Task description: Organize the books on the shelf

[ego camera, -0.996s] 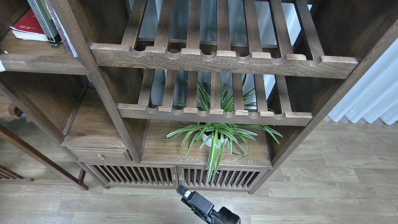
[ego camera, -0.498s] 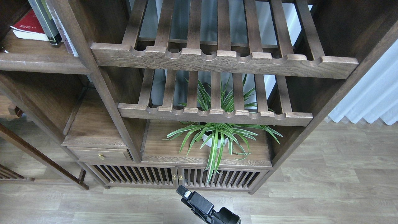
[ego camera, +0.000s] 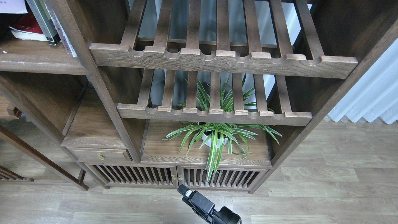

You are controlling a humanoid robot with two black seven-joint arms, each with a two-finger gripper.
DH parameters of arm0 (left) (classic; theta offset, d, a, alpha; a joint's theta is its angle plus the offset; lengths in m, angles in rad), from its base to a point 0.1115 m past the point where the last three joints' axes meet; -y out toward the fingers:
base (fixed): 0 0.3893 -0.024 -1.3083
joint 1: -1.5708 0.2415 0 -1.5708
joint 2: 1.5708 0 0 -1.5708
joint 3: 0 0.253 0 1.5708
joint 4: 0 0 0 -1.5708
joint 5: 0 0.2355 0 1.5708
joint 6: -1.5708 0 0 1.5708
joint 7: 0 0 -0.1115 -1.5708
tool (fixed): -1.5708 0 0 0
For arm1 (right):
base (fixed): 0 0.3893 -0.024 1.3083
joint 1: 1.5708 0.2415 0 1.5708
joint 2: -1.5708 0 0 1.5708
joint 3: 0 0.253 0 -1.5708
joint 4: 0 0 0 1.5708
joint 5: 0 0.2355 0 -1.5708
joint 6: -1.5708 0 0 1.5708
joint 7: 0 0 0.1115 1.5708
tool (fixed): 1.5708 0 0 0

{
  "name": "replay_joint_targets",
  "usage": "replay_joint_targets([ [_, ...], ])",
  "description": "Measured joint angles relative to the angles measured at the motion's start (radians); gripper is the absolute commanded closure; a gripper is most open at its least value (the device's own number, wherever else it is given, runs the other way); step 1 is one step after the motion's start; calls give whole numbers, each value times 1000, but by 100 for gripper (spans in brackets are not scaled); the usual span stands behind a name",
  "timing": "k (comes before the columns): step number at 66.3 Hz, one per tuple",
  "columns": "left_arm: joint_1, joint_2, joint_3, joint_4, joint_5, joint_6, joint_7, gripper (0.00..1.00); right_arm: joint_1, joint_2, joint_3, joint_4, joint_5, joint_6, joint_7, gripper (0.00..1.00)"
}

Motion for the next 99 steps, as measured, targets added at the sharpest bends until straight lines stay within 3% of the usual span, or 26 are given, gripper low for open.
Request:
replay_joint_targets([
  [9,-1,-26,8,2,-8,0,0,73,-1,0,1,0,1,0,0,5],
  [21,2,-37,10,2,-11,0,-6,49,-2,0,1,0,1,0,0,5],
  [29,11,-41,11,2,-19,0,-12,40,-2,0,1,0,1,0,0,5],
  [55,23,-18,-3,-10,-93,0,-14,36,-2,0,1,0,1,0,0,4],
  [79,239,86,-63,-147,-263,0,-15,36,-2,0,23,-1,1,0,6,3],
  [99,602,97,-269,-361,-330,0,-15,36,-2,0,53,1,4,0,8,1],
])
